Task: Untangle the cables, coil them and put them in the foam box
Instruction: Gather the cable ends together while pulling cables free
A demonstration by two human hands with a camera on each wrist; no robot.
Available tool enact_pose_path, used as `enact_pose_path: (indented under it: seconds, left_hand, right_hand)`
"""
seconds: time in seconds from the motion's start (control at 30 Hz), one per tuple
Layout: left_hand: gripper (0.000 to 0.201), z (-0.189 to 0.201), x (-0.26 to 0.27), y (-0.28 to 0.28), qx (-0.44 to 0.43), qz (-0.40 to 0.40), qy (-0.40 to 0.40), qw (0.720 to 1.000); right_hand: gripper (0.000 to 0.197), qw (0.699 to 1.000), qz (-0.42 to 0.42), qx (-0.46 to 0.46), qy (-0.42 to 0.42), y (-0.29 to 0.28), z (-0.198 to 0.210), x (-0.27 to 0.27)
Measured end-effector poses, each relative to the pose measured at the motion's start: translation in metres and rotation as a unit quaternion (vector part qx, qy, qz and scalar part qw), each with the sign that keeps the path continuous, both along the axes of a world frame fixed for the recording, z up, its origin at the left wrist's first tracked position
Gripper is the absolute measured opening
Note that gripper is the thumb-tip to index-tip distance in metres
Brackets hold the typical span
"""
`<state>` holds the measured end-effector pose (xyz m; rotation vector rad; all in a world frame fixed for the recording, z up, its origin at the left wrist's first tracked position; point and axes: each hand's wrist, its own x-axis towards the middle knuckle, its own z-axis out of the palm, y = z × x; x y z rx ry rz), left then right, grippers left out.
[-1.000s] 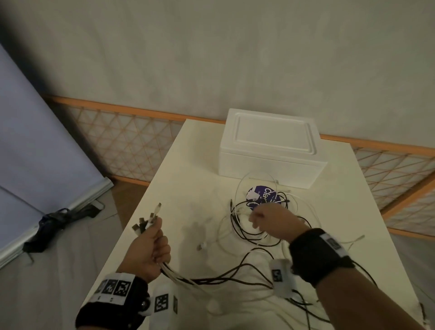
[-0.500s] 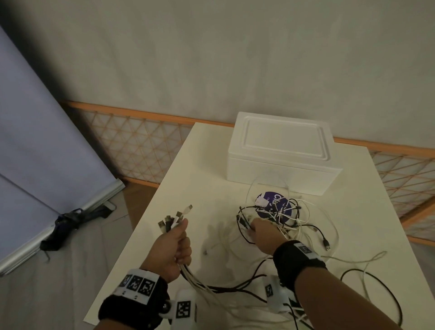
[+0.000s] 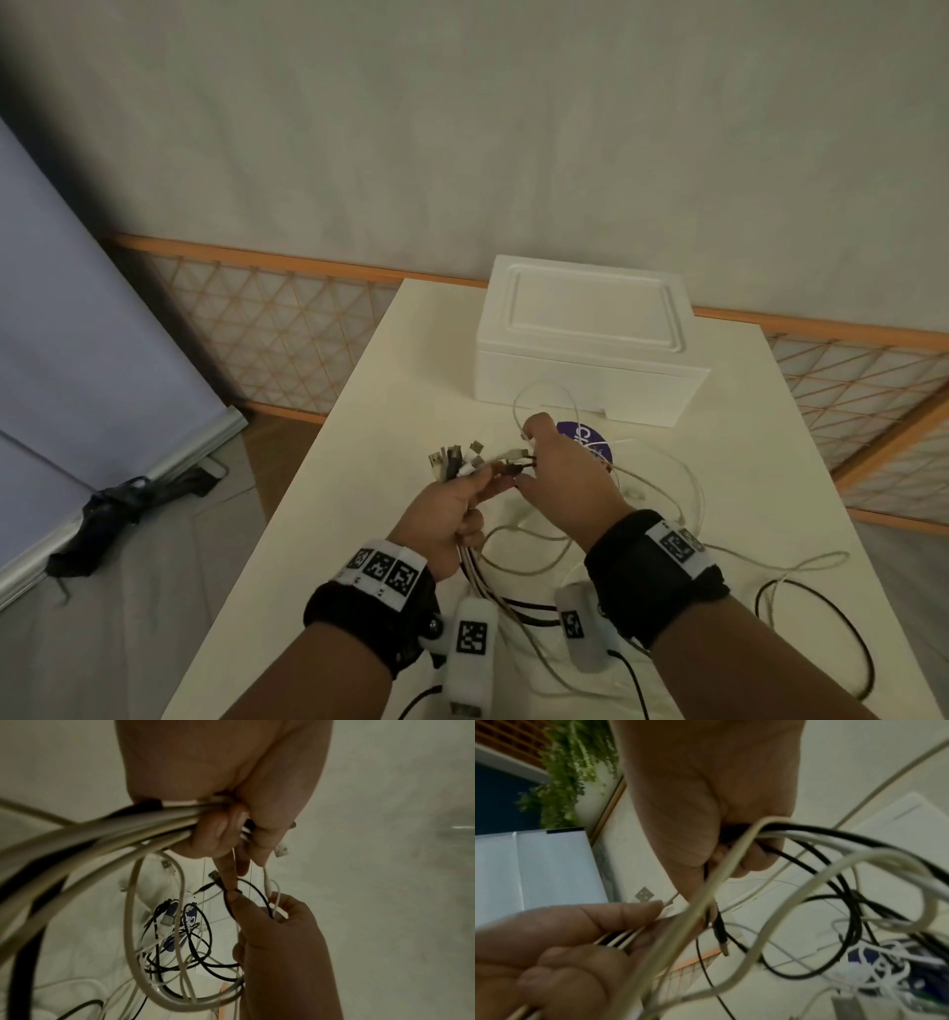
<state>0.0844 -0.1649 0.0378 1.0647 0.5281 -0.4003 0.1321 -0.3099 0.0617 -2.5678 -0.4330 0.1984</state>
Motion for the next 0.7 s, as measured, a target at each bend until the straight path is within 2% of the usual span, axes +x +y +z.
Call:
enact_pose_path:
  seconds: [0.1, 0.2, 0.27, 0.37, 0.47, 0.53, 0.63, 0.7]
  left_hand:
    - [0.026, -0.013, 0.005, 0.006, 0.027, 0.047, 0.02, 0.998]
    - [0.022, -0.018, 0.006, 0.013, 0.033, 0.058, 0.024, 0.997]
    - [0.02, -0.016, 0.005, 0.013, 0.034, 0.047, 0.012, 0.998]
    - [0.018, -0.012, 0.006, 0.01, 0.046, 0.032, -0.009, 0.998]
    - [0.023, -0.013, 0.008, 0.009, 0.066, 0.037, 0.002, 0.997]
    - [0.026, -0.016, 0.011, 0.011, 0.074, 0.063, 0.023, 0.995]
    - [0.022, -0.018, 0.014, 0.015, 0.114, 0.144, 0.03, 0.982]
    - [0.009, -0.012, 0.016, 0.015, 0.117, 0.216, -0.022, 0.969]
  right_hand:
    - [0.043, 0.999, 0.014, -0.04, -0.029, -0.003, 0.007, -0.004]
    - [0.049, 0.994, 0.032, -0.052, -0.086, -0.004, 0.01, -0.002]
    - [0.036, 0.986, 0.061, -0.078, -0.132, -0.005, 0.01, 0.002]
    - [0.01, 0.978, 0.085, -0.128, -0.142, -0.005, 0.008, 0.014]
    - [0.006, 0.966, 0.096, -0.165, -0.177, -0.01, 0.008, 0.029]
    - [0.009, 0.963, 0.062, -0.143, -0.219, -0.014, 0.013, 0.034]
    - [0.011, 0.953, -0.034, -0.047, -0.298, -0.022, 0.025, 0.035]
    - [0.013, 0.959, -0.067, 0.018, -0.275, -0.021, 0.034, 0.034]
